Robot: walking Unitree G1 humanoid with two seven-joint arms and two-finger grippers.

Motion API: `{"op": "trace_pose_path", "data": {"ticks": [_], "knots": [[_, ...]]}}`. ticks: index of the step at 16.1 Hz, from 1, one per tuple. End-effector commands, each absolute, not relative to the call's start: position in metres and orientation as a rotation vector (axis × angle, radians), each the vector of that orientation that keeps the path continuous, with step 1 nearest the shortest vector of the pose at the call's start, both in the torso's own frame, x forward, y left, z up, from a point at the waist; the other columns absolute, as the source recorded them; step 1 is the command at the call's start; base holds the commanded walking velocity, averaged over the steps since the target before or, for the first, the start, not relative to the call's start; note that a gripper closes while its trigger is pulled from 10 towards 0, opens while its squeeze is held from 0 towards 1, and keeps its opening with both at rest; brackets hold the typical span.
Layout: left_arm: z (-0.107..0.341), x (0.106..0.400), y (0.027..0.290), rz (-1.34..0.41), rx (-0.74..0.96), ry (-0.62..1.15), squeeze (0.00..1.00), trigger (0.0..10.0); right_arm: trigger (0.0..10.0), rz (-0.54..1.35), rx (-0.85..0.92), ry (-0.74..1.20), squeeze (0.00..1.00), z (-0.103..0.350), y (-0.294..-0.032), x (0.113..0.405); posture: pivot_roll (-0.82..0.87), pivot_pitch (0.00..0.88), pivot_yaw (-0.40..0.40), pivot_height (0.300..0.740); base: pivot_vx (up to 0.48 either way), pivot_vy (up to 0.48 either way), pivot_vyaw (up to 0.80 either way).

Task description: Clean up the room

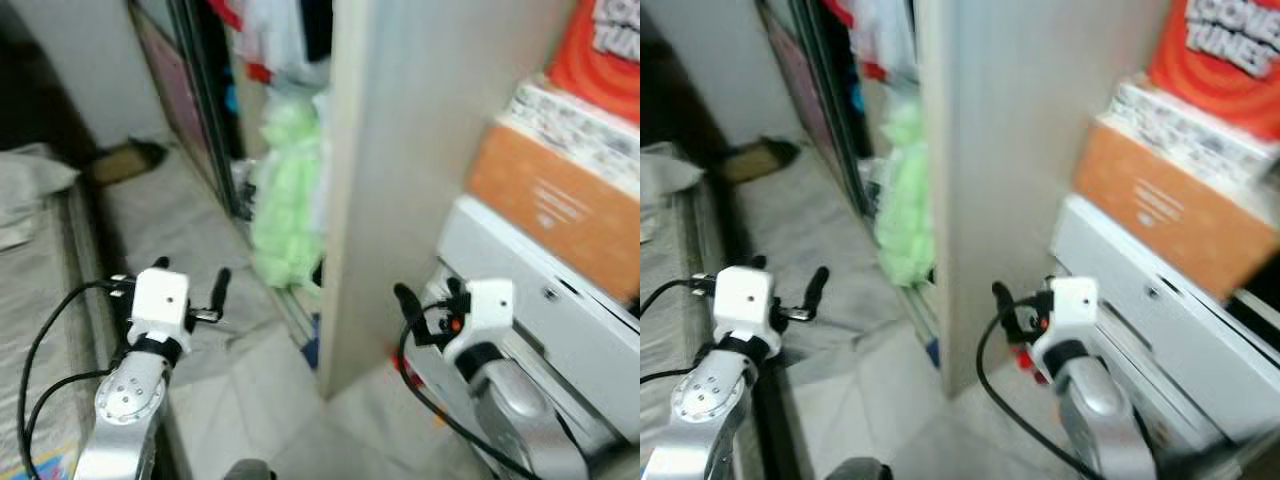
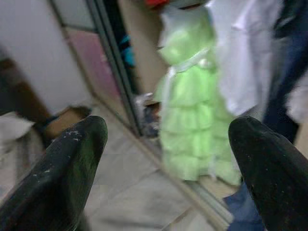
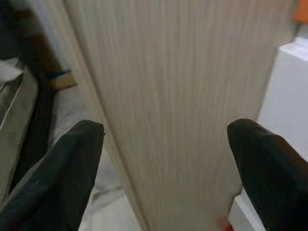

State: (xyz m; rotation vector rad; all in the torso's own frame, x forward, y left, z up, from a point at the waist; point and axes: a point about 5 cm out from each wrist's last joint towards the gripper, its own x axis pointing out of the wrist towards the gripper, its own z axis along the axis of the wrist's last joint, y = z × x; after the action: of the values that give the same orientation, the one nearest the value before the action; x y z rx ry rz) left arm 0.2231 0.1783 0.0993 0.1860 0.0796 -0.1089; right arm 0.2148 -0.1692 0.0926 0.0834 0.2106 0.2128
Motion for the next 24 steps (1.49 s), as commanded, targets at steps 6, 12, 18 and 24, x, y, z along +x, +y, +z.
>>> {"op": "trace_pose_path", "data": {"ticks": [6,12,18,24], "knots": [[0.099,0.221,0.173,-0.097,0.170,0.071,0.00,10.0,10.0,0.388,0.090,0.329,0.00,0.084,-0.177,0.193,-0.03,0.000,-0.019,0.740,0.000,0.000,0.00],[0.099,0.219,0.172,-0.028,0.144,0.054,0.00,10.0,10.0,0.558,0.070,0.324,0.00,0.093,-0.170,0.215,0.01,0.000,-0.089,0.740,0.000,0.000,0.00],[0.102,0.228,0.166,-0.072,0.145,0.041,0.00,10.0,10.0,0.527,0.083,0.302,0.00,0.096,-0.168,0.215,-0.04,0.000,-0.036,0.740,0.000,0.000,0.75],[0.104,0.237,0.163,-0.148,0.169,0.045,0.00,10.0,10.0,1.016,0.116,0.587,0.00,0.085,-0.167,0.163,-0.05,0.000,-0.001,0.740,0.000,0.000,0.80]]}}
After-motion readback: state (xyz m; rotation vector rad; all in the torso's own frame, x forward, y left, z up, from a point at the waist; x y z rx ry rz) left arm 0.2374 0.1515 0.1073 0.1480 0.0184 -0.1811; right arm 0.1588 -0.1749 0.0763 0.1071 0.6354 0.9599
